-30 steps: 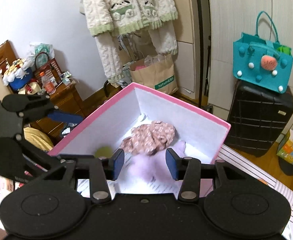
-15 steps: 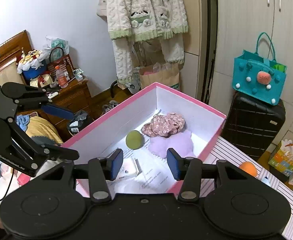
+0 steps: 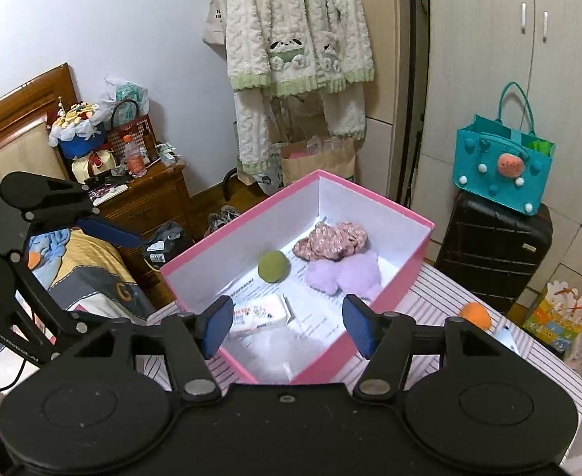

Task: Organize soft objects
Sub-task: 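Move both tools back to the white-and-brown plush toy on the table, then close the left tool on the white-and-brown plush while the right tool clamps its other side, then lift and carry the white-and-brown plush over the pink shoebox with both tools, then lower the plush into the box and open both tools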

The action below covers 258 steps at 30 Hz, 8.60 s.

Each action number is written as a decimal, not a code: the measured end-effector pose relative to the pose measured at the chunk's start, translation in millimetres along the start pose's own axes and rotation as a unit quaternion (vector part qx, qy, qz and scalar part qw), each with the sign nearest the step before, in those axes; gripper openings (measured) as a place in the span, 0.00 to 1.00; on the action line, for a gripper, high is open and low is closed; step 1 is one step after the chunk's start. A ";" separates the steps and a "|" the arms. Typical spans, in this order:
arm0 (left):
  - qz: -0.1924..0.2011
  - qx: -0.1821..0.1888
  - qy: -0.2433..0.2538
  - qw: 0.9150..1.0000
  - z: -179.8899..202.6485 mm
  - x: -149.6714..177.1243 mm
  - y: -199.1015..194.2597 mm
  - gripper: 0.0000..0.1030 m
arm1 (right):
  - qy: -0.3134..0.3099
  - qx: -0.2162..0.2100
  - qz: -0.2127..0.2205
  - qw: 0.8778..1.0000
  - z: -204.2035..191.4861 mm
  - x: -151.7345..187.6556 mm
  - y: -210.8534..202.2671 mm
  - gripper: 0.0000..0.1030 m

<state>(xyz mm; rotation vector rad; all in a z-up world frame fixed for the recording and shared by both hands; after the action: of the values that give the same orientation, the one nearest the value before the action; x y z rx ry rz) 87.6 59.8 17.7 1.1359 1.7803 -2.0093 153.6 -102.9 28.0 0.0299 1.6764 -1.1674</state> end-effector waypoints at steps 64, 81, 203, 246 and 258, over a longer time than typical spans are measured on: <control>0.084 0.131 -0.065 0.986 169.0 -49.6 203.4 0.80 | 0.083 0.178 0.063 0.979 96.1 215.9 56.1 0.85; 0.072 0.138 -0.106 0.982 161.2 -46.8 235.5 0.56 | 0.112 0.167 0.064 0.978 106.7 211.3 68.9 0.79; 0.131 0.156 -0.231 0.951 -36.2 -15.3 59.1 0.51 | -0.149 0.092 0.033 0.984 -49.5 -1.1 45.0 0.59; -0.017 0.165 -0.296 0.941 -85.9 -22.8 183.7 0.50 | -0.293 0.031 -0.131 0.947 -10.0 4.5 150.5 0.47; 0.023 0.108 -0.242 0.964 -69.6 -11.1 125.8 0.52 | -0.120 -0.005 -0.039 0.992 3.0 14.4 74.5 0.47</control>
<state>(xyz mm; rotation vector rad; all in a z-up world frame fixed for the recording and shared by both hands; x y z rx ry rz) 201.1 90.3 -65.9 0.6427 1.3071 -2.2467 188.4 -73.0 -32.4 -0.1768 1.4816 -1.1720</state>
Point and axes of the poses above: each gripper's, at about its wrist camera, not at the fingertips, and y roughly the way its jaws point, z to its right, x to its underside, the point moved 2 cm from there along y, roughly the way its jaws point, and after that the axes turned 8 degrees about -y, right-handed, at the moved point
